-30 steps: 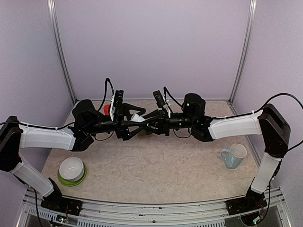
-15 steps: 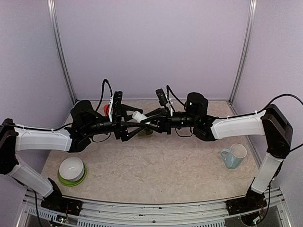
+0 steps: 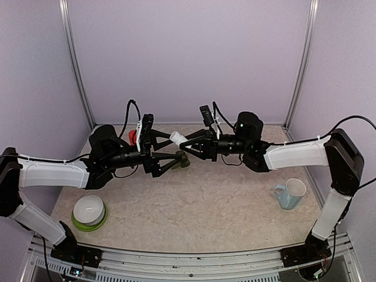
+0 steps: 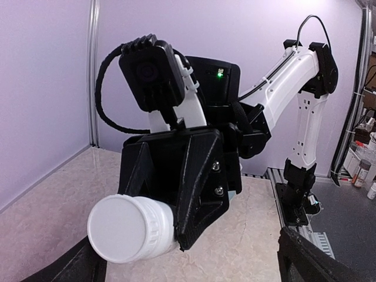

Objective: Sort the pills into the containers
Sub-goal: Unscrew the lid of the pill bottle from the pill bottle.

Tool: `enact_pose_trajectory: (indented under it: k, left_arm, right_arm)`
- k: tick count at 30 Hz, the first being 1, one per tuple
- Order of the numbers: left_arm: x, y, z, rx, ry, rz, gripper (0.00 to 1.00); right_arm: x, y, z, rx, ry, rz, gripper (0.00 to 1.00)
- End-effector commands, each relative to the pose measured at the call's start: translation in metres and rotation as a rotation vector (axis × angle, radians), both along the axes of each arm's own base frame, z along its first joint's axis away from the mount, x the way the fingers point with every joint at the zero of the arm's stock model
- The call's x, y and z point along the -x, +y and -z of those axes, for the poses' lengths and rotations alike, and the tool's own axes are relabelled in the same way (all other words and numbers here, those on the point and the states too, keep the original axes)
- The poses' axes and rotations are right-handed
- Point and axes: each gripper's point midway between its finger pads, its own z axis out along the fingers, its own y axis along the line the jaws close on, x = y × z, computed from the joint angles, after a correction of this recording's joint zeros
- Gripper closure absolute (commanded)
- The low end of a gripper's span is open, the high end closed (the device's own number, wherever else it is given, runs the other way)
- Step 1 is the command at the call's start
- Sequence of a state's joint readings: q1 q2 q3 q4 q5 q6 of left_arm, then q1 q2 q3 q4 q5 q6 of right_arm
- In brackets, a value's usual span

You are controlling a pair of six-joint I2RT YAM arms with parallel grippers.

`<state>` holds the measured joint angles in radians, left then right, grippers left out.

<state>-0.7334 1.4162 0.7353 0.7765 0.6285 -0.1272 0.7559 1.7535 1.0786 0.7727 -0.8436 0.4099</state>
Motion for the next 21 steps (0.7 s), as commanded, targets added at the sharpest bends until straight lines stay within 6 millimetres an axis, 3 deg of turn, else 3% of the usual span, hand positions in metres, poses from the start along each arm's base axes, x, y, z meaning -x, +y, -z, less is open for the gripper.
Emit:
enact_pose_trajectory:
  k: [1,8,16,21]
  left_arm:
    - [-0.004,0.004,-0.014,0.036,-0.012,-0.023,0.01]
    - [0.007,0.016,-0.025,0.047,-0.08,0.006,0.01]
    - [0.002,0.028,-0.026,0.008,-0.112,0.008,0.01]
    - [-0.008,0.023,-0.019,-0.048,-0.103,-0.005,0.11]
  right_arm:
    - [0.008,-0.005,-0.014,-0.038,-0.04,-0.036,0.95]
    - [0.016,-0.005,-0.012,-0.023,-0.051,-0.083,0.95]
    - [0.023,-0.006,-0.01,-0.016,-0.053,-0.126,0.95]
    - [0.023,-0.005,-0.008,-0.01,-0.048,-0.134,0.95]
